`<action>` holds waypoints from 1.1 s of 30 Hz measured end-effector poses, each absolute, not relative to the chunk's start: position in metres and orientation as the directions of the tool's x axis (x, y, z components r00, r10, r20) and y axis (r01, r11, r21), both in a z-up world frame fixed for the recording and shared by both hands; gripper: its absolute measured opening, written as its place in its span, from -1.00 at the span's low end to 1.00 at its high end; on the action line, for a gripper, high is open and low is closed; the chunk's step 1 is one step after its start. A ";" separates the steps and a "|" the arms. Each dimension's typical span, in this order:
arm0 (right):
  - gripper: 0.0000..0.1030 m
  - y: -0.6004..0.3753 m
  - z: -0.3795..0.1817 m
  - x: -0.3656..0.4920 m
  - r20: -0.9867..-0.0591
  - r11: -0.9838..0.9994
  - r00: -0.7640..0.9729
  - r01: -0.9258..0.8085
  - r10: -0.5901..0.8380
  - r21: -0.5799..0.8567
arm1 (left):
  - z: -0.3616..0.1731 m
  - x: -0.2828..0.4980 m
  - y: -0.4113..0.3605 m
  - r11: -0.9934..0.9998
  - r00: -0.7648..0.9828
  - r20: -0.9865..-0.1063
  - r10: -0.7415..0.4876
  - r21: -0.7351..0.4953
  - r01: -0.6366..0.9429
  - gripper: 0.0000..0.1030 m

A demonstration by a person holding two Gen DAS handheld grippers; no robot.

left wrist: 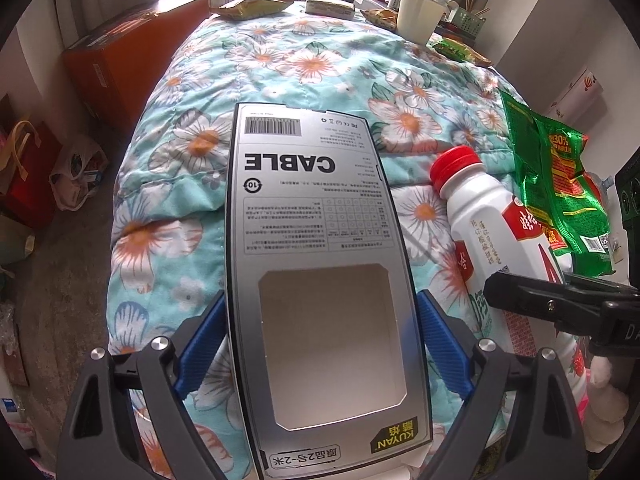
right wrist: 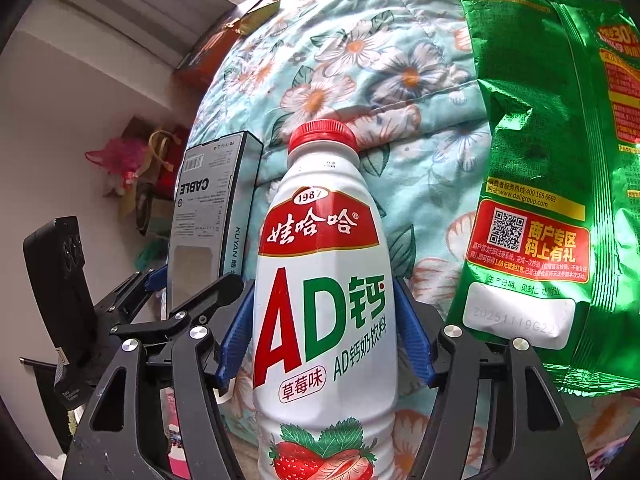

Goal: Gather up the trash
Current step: 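Lift the CABLE box and AD bottle off the quilt with both tools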

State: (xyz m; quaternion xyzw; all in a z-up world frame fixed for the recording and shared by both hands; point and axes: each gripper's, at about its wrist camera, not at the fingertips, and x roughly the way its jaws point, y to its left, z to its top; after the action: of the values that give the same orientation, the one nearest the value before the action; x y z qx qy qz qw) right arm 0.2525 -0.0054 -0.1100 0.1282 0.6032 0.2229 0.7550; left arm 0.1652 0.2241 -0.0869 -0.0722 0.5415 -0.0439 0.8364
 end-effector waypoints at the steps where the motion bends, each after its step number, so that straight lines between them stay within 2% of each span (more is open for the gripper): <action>1: 0.21 -0.005 -0.111 0.252 -0.855 0.869 0.172 -0.183 0.490 0.461 | -0.087 0.164 0.224 0.986 0.414 -0.897 -0.152 -0.169 -0.006 0.71; 4: 0.20 -0.004 -0.111 0.251 -0.856 0.869 0.174 -0.188 0.487 0.457 | -0.084 0.161 0.226 0.986 0.429 -0.892 -0.143 -0.166 -0.016 0.68; 7: 0.08 -0.005 -0.110 0.250 -0.854 0.870 0.178 -0.182 0.488 0.459 | -0.081 0.158 0.227 0.988 0.445 -0.886 -0.129 -0.155 -0.021 0.67; 33: 0.07 -0.003 -0.084 0.233 -0.797 0.832 0.247 -0.230 0.551 0.504 | -0.041 0.128 0.225 0.997 0.555 -0.831 -0.041 -0.067 -0.025 0.65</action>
State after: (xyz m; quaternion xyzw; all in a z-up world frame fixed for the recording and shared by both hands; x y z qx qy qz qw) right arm 0.2331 -0.0027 -0.0844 0.1436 0.5597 0.2514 0.7765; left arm 0.1276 0.2247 -0.0410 -0.0355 0.4718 -0.0045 0.8810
